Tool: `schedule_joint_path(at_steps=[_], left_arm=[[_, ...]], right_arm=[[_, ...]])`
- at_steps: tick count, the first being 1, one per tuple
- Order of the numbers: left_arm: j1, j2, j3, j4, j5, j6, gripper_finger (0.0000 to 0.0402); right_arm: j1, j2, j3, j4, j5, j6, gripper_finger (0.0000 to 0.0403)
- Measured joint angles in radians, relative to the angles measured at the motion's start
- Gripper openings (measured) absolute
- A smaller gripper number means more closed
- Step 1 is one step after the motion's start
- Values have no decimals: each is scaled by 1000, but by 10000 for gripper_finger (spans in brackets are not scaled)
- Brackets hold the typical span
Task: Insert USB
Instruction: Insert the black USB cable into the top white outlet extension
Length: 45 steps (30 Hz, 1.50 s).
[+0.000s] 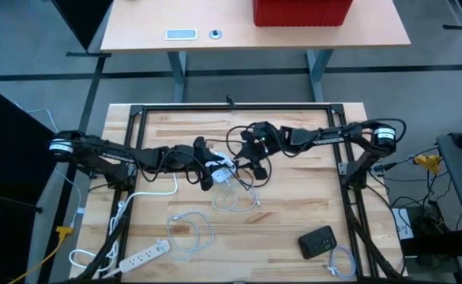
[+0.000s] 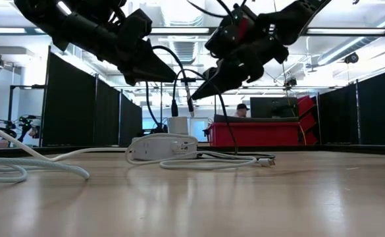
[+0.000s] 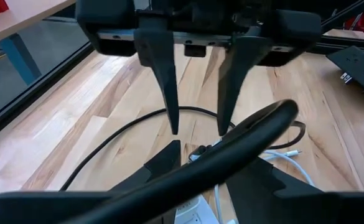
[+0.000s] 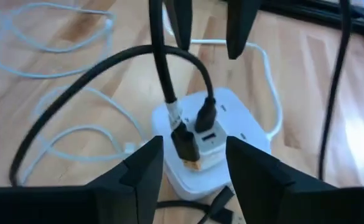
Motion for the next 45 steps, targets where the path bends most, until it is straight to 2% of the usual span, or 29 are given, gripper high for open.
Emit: schedule_joint_path(at_steps=[6, 9, 15, 24, 31, 37, 45], left_arm=[[0, -1, 0, -2, -1, 0, 105], [0, -1, 0, -3, -2, 0, 103], [0, -1, 0, -3, -5, 0, 107], [0, -1, 0, -3, -9, 0, 104], [0, -1, 0, -3, -8, 0, 105], [0, -1, 0, -3, -9, 0, 105], [0, -1, 0, -3, -8, 19, 107]], right_arm=[[87, 2, 0, 9, 239, 11, 142], [131, 2, 0, 33, 320, 18, 133], [159, 2, 0, 54, 354, 111, 121], [213, 12, 0, 74, 526, 124, 108], [231, 47, 0, 108, 605, 126, 119], [248, 65, -1, 113, 732, 141, 117], [278, 68, -1, 137, 762, 149, 99]])
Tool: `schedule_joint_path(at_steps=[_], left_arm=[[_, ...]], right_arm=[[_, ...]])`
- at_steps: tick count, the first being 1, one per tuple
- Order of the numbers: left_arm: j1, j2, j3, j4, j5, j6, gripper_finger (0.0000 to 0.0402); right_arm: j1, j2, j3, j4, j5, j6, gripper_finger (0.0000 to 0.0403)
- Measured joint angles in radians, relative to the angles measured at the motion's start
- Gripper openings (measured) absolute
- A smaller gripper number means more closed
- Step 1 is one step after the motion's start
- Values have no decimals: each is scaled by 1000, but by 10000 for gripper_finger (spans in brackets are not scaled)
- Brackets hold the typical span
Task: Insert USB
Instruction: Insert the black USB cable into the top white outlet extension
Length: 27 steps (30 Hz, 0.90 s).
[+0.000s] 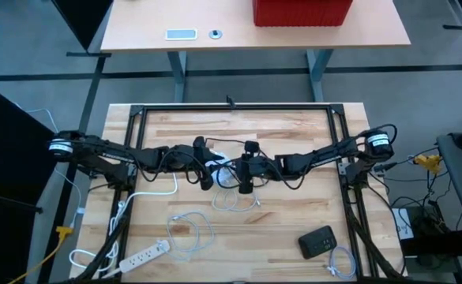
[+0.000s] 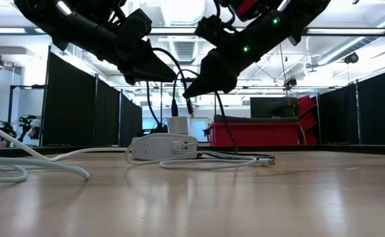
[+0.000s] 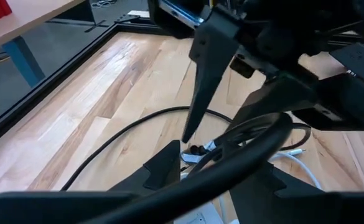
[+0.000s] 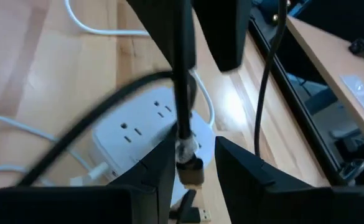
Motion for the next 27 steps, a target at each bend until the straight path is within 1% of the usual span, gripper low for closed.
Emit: schedule_joint_path(at_steps=[6, 8, 10, 12, 13, 15, 17, 21, 27], left_arm=[[0, 0, 0, 0, 0, 0, 104], [0, 0, 0, 0, 0, 0, 106], [0, 0, 0, 0, 0, 0, 108], [0, 0, 0, 0, 0, 0, 109], [0, 0, 0, 0, 0, 0, 109], [0, 0, 0, 0, 0, 0, 108], [0, 0, 0, -3, 0, 0, 105], [0, 0, 0, -24, 40, 0, 104], [-6, 0, 0, -25, 156, 10, 107]], right_arm=[[-2, 22, 0, 4, 3, 39, 73], [-1, 31, 0, 9, 17, 46, 59], [1, 41, 0, 24, 52, 46, 43], [3, 44, 0, 31, 73, 46, 22], [3, 44, 0, 32, 74, 45, 13], [3, 44, 0, 31, 63, 45, 9], [-2, 33, 0, 25, 13, 49, 9], [-42, -4, -7, 24, -133, 29, 9], [-154, -47, -25, 26, -466, -1, 9]])
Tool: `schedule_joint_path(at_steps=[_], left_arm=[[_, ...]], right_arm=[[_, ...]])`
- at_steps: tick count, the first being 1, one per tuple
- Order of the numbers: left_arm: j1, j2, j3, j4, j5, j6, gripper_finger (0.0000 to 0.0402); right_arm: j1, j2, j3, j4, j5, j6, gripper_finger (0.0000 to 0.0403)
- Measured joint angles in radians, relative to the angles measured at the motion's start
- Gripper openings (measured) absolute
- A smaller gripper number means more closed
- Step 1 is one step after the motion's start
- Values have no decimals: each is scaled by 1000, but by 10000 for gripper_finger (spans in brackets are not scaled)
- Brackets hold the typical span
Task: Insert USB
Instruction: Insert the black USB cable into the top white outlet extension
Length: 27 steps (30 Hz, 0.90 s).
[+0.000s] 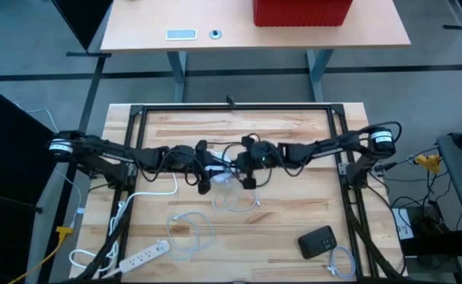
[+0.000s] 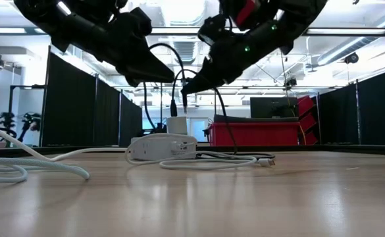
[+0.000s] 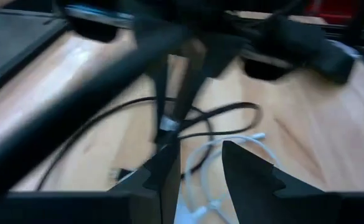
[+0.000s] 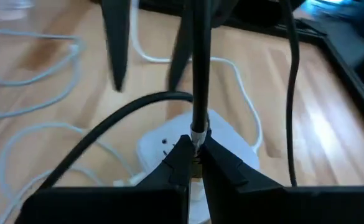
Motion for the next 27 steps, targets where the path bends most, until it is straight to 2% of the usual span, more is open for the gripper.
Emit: schedule_joint_path(at_steps=[6, 12, 17, 24, 27], left_arm=[[-7, 0, 0, -23, 93, 22, 103], [-7, 0, 0, -100, 98, -36, 103], [-6, -2, 0, -185, 83, -131, 103], [-6, 0, 0, -338, -71, -219, 103], [-6, 1, 0, -377, -108, -224, 103]], right_arm=[[-107, 7, -4, 12, -343, -153, 9], [-197, 41, 5, 38, -541, -263, 9], [-227, 105, 66, 37, -629, -296, 9], [-257, 209, 224, -152, -712, -395, 9], [-268, 226, 265, -188, -765, -411, 9]])
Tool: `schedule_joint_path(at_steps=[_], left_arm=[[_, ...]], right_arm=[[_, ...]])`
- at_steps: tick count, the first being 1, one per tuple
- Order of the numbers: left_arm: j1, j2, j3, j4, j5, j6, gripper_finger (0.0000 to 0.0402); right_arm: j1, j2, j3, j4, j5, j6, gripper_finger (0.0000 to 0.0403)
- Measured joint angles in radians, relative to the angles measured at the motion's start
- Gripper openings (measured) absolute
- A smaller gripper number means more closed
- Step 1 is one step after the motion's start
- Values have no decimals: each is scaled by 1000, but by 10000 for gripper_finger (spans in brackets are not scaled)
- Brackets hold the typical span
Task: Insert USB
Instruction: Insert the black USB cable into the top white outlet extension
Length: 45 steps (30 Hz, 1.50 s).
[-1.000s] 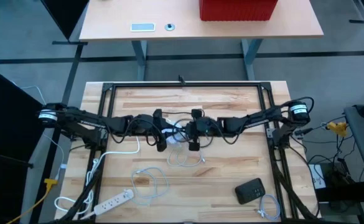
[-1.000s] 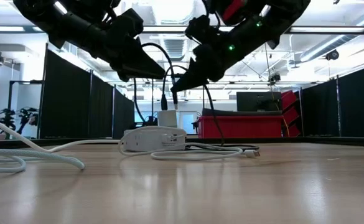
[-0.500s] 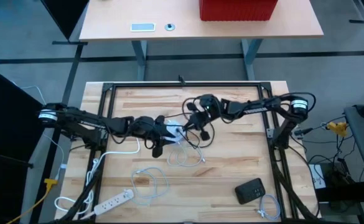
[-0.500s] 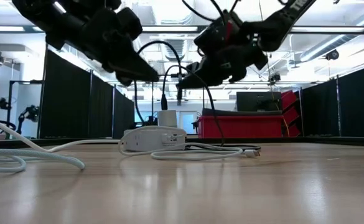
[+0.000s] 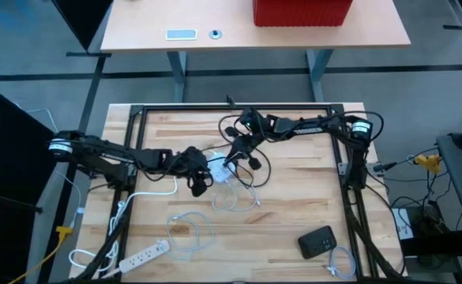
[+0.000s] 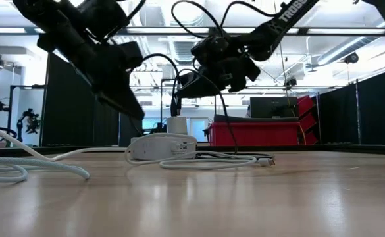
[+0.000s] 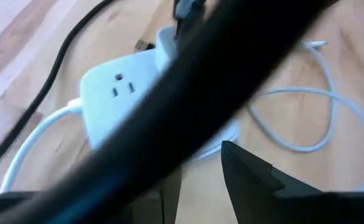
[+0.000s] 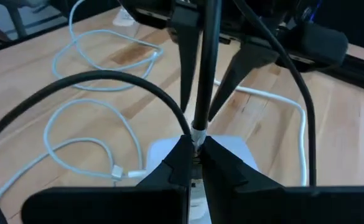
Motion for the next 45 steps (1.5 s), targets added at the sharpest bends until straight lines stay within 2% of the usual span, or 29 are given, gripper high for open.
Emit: schedule_joint_path(at_steps=[7, 16, 25, 31, 38, 45], left_arm=[[2, 2, 0, 1, -16, 28, 103], [2, 4, 0, 15, -17, 10, 103], [3, 4, 0, 9, -17, 12, 103], [8, 9, -23, 7, -62, 15, 103], [10, 108, -34, 86, -79, 20, 103], [11, 177, -29, 159, -89, 11, 103]], right_arm=[[-9, 1, 12, -34, -19, -24, 9], [-9, 77, 61, -32, -50, -27, 9], [-7, 72, 124, -193, -26, -62, 9], [2, 72, 124, -206, -20, -67, 9], [20, 77, 123, -205, 17, -71, 9], [24, 103, 115, -219, -2, -80, 9]])
